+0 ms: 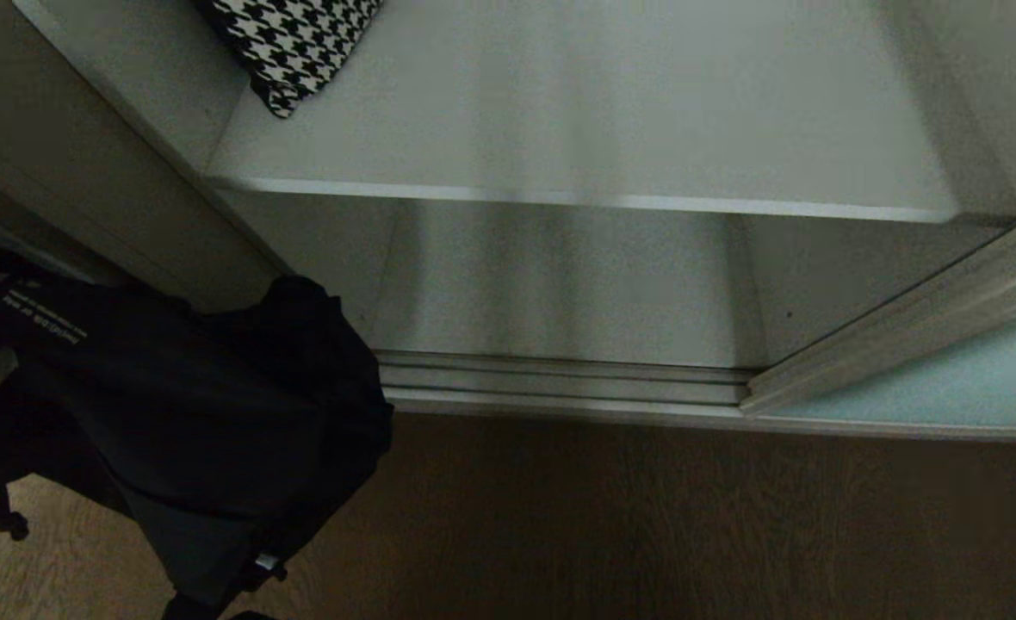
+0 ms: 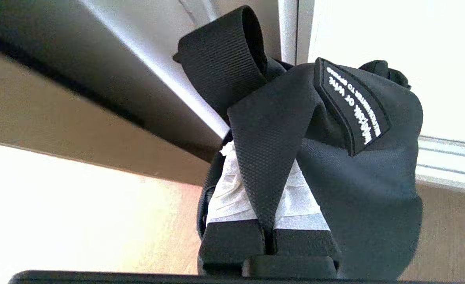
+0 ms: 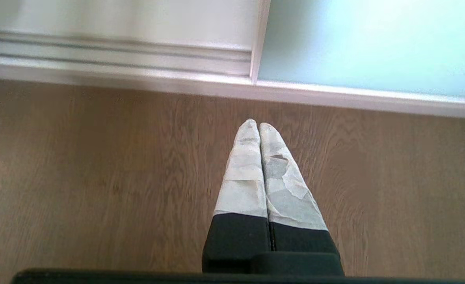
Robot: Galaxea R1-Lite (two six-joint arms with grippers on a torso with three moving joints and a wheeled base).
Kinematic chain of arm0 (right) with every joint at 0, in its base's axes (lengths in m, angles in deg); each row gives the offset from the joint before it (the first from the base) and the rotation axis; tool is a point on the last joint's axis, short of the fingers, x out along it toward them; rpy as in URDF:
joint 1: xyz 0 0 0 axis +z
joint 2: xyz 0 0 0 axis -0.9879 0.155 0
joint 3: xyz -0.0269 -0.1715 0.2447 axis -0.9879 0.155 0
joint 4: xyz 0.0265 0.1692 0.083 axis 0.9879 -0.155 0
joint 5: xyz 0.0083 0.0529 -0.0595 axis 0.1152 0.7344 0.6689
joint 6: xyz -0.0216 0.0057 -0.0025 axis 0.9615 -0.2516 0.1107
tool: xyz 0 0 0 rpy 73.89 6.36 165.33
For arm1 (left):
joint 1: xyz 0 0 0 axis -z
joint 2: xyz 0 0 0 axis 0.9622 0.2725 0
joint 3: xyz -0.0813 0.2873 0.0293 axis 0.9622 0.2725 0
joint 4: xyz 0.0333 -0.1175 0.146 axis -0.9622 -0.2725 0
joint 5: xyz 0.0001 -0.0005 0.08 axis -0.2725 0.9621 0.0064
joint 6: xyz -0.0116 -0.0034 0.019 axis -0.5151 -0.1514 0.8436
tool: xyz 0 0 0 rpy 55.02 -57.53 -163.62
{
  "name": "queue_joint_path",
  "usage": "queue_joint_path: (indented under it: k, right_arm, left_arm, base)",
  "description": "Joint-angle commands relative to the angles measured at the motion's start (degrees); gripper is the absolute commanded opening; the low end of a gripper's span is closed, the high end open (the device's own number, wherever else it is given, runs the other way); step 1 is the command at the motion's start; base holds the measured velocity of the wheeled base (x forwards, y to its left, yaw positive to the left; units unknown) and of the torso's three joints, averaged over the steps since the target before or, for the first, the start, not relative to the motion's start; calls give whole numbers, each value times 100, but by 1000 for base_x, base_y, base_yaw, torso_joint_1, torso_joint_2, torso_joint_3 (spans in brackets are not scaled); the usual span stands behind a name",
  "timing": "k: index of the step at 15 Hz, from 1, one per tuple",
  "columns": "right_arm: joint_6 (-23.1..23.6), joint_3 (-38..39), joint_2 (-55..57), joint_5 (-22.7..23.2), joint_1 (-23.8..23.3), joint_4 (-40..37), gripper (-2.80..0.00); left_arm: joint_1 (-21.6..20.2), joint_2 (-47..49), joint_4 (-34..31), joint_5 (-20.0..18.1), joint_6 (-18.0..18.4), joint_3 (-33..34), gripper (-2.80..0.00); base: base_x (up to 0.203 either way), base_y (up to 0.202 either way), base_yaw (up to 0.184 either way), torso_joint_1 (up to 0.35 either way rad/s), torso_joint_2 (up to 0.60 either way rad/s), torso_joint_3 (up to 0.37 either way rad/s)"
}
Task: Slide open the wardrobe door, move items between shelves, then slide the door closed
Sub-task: Place the bag on the higher shelf
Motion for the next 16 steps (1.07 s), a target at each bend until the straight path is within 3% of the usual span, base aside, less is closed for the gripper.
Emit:
queue_joint_path:
  k: [1,6,16]
  right_arm:
    - [-3,0,-12,-1,2,3,-280]
    - [6,0,-11,-1,2,3,-280]
    - [-3,0,-11,-1,2,3,-280]
  left_arm:
    - [0,-3,0,12,2,78,-280]
    - [0,-198,0,29,-23,532,-280]
    - [9,-95,9,-50,38,157,-280]
  base:
    - [0,0,0,2,2,201]
    - [0,0,0,3,2,201]
    - [0,0,0,1,3,203]
